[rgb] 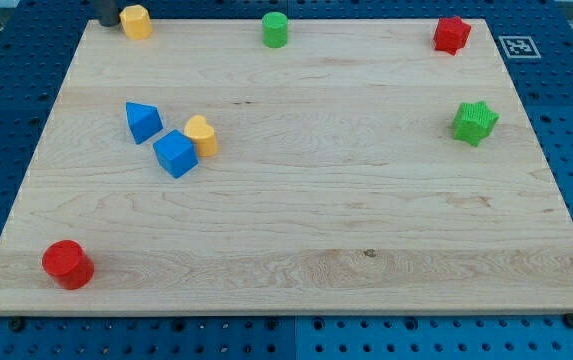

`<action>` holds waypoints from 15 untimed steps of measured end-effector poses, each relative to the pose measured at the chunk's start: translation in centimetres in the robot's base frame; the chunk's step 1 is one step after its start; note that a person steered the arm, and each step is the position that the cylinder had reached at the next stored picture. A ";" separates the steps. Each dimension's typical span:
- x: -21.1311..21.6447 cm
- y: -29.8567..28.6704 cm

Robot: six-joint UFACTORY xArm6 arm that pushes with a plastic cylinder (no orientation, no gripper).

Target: Slide the yellow hexagon to the blue triangle

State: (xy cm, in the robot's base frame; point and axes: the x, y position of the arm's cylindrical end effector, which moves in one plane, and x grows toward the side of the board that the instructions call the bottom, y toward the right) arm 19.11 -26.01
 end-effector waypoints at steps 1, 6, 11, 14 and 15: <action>0.1 4.9; 0.3 15.9; 9.9 13.5; 14.2 13.5; 15.2 13.5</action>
State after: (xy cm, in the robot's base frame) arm 34.30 -12.51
